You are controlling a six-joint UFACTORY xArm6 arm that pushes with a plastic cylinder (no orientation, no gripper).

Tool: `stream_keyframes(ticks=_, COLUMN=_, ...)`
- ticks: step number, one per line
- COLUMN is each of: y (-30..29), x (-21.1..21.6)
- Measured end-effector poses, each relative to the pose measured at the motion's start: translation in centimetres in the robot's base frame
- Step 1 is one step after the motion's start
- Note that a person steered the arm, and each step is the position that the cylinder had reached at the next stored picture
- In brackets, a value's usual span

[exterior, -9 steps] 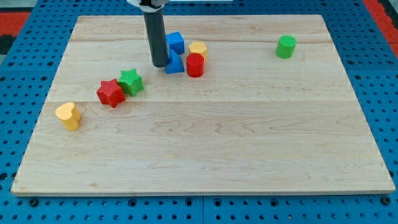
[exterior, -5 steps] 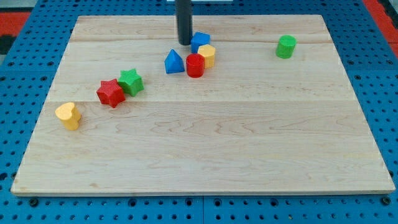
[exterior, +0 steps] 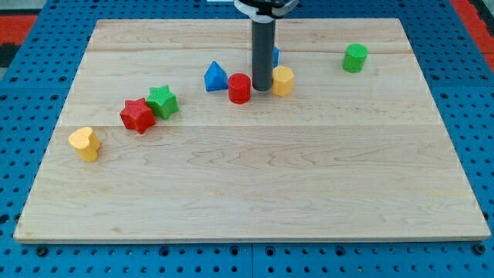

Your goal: Push the green circle below to the yellow hexagon

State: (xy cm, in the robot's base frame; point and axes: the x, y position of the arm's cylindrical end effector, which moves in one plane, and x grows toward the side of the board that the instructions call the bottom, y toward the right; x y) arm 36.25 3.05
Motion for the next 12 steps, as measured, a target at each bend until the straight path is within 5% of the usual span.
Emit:
stream_keyframes(ticks=2, y=6.9, x=-0.1)
stream_keyframes(ticks=4, y=5.2, x=-0.4)
stream_keyframes(ticks=7, y=10.7, x=-4.5)
stream_keyframes(ticks=8, y=8.6, x=-5.9)
stream_keyframes(ticks=9, y=9.4, x=-10.3)
stream_keyframes(ticks=12, y=18.8, x=-5.5)
